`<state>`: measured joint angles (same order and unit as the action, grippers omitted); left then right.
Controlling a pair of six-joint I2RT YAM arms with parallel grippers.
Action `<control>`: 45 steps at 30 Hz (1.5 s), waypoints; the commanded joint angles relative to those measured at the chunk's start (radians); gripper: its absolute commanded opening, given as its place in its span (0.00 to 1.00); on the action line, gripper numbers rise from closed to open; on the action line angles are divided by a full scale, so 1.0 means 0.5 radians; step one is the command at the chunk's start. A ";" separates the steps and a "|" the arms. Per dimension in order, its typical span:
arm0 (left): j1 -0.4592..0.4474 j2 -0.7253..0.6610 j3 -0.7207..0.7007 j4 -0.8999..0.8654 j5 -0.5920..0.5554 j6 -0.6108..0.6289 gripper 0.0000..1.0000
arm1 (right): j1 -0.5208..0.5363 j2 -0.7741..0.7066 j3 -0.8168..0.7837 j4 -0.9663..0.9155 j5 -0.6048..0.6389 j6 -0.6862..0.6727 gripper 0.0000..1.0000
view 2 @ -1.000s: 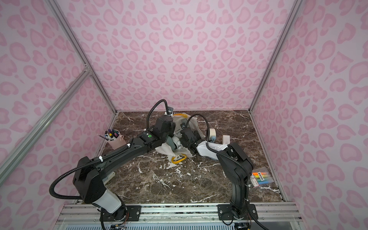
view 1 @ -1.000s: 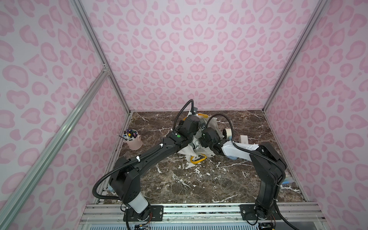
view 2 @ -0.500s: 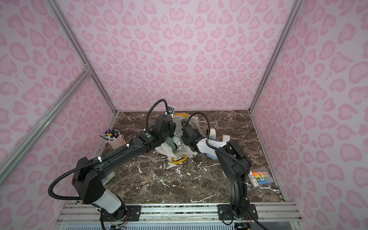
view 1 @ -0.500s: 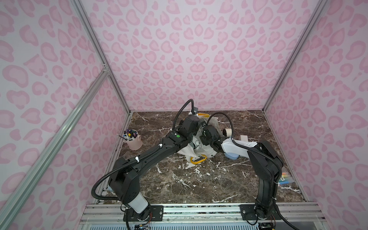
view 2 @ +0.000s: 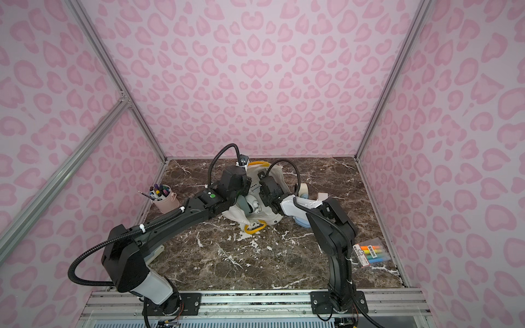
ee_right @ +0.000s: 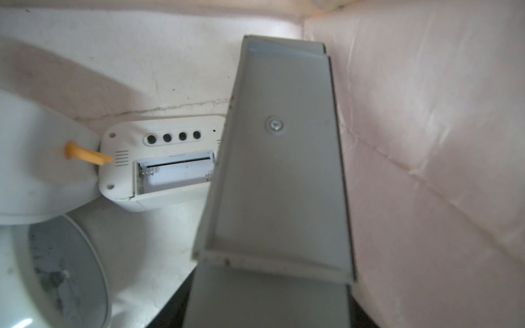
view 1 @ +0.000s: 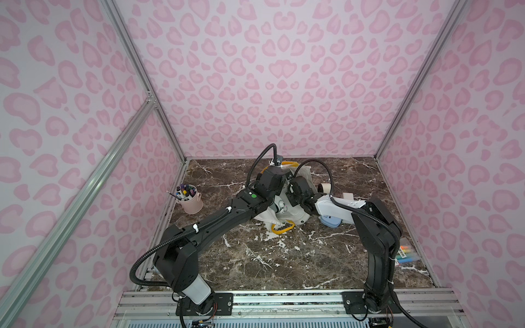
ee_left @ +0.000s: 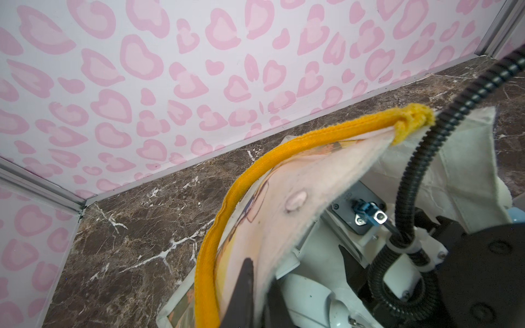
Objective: Take the alarm clock out of the canvas bag
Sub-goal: Pick up the alarm from the canvas bag.
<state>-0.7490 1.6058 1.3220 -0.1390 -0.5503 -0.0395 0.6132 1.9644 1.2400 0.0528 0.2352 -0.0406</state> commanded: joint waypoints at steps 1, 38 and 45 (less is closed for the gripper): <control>0.000 -0.019 -0.009 0.036 -0.019 0.007 0.03 | 0.003 0.018 0.017 -0.044 -0.022 0.018 0.54; -0.002 0.058 0.088 -0.111 -0.294 -0.068 0.03 | 0.116 -0.440 -0.279 -0.170 -0.082 0.362 0.19; -0.001 0.055 0.081 -0.104 -0.325 -0.057 0.03 | 0.139 -0.636 -0.400 -0.176 -0.062 0.400 0.18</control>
<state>-0.7502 1.6329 1.3575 -0.1852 -0.6838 -0.0593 0.6804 1.6695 1.0542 -0.0578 0.1909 0.1398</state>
